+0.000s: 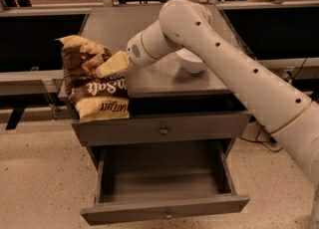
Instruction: Pick brown chip bag from middle drawer and place on counter
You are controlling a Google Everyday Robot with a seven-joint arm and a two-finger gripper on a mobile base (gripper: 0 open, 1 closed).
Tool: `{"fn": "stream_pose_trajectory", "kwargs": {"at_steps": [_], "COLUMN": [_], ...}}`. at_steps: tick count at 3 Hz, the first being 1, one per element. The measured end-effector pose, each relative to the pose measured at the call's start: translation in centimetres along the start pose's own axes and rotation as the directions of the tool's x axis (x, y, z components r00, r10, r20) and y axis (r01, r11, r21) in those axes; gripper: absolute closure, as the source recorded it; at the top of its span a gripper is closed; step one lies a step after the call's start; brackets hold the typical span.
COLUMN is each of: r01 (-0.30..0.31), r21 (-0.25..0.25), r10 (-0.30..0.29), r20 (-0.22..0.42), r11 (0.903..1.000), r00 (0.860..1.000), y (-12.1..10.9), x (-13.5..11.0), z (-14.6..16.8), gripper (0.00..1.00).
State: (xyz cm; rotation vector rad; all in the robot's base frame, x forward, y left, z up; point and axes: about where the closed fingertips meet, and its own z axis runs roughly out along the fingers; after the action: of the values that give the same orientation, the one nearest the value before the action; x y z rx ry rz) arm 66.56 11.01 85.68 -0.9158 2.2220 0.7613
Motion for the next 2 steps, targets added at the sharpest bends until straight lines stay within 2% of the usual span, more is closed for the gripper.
{"fn": "stream_pose_trajectory", "kwargs": {"at_steps": [1, 2], "r01": [0.000, 0.011], "r21": [0.000, 0.016], "r10": [0.000, -0.011], "r20": [0.000, -0.031], "r11": [1.0000, 0.9998], "r00": [1.000, 0.999], "y": [0.00, 0.54], "x": [0.00, -0.23], "z": [0.00, -0.24], "gripper": [0.00, 0.14]}}
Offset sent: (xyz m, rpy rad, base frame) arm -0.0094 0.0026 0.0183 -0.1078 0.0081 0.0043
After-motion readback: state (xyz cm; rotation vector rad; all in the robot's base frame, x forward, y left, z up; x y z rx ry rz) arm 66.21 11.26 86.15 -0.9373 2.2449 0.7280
